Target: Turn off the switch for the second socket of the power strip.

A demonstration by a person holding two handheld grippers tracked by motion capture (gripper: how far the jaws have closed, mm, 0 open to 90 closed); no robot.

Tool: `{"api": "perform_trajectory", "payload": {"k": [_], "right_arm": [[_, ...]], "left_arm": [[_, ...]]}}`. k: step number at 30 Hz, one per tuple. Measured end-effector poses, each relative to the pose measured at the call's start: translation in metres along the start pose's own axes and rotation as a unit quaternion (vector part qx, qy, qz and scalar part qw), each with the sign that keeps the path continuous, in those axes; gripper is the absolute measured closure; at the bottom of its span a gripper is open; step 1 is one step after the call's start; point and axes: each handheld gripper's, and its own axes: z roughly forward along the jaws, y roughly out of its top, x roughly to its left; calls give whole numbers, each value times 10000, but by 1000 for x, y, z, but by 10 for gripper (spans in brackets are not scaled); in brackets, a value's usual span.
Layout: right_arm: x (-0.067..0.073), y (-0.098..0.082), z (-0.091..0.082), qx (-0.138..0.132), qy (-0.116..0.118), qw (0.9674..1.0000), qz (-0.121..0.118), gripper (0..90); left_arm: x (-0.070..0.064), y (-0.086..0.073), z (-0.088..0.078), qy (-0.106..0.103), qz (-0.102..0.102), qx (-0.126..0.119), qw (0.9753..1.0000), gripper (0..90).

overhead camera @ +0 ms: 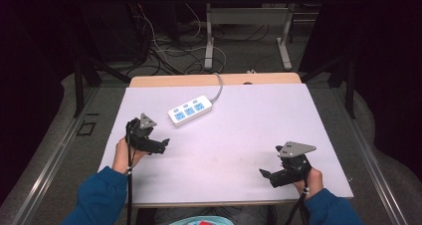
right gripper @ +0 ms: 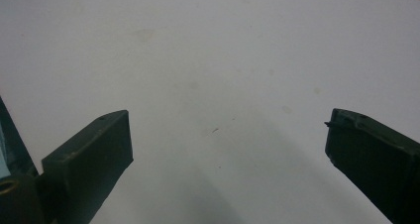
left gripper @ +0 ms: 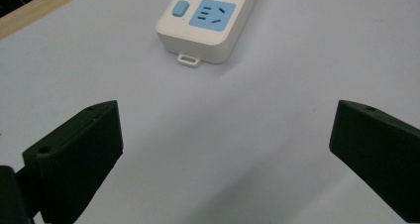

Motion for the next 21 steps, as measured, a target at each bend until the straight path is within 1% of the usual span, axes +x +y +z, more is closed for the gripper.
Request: {"api": "perform_trajectory", "payload": {"k": [1, 2, 3, 4, 5, 6, 7, 11, 12, 13, 14, 15, 17, 19, 21], "right_arm": [[0, 0, 0, -2, 3, 10000, -3, 39], [0, 0, 0, -1, 7, 10000, -3, 39], [0, 0, 0, -19, -9, 10000, 15, 39], [0, 0, 0, -19, -9, 10000, 15, 39], [0, 0, 0, -6, -2, 10000, 39, 39], [0, 0, 0, -6, -2, 10000, 39, 39], [0, 0, 0, -7, -4, 10000, 32, 39], [0, 0, 0, -26, -14, 10000, 20, 39], [0, 0, 0, -24, -11, 10000, 22, 39], [0, 0, 0, 3, 8, 10000, 6, 39], [0, 0, 0, -4, 4, 10000, 8, 39], [0, 0, 0, -2, 8, 10000, 1, 39], [0, 0, 0, -8, -8, 10000, 14, 39], [0, 0, 0, -24, -11, 10000, 24, 39], [0, 0, 0, -26, -16, 10000, 20, 39]], "left_arm": [[-1, -2, -2, -75, -14, 19, 10000, 1], [-2, -3, -4, -111, -4, 89, 9999, 1], [-3, -5, -6, -78, 21, 63, 9999, 1], [-5, -7, -8, -145, -5, 70, 9999, 1], [-6, -9, -10, -112, 27, 64, 9999, 1], [-7, -11, -11, -132, -2, 25, 9999, 1], [-8, -12, -14, -134, 26, 61, 9999, 1], [-10, -18, -19, -144, 54, 56, 9999, 1], [-11, -21, -21, -155, 33, 34, 9999, 1], [-11, -21, -22, -170, 28, 65, 9998, 1], [-12, -23, -23, -145, 66, 57, 9999, 1], [-12, -24, -24, -183, 48, 54, 9998, 1], [-14, -27, -27, -182, 27, 32, 9998, 1], [-15, -30, -29, -150, 74, 37, 9999, 1], [-17, -33, -32, -165, 68, 36, 9998, 1]]}}
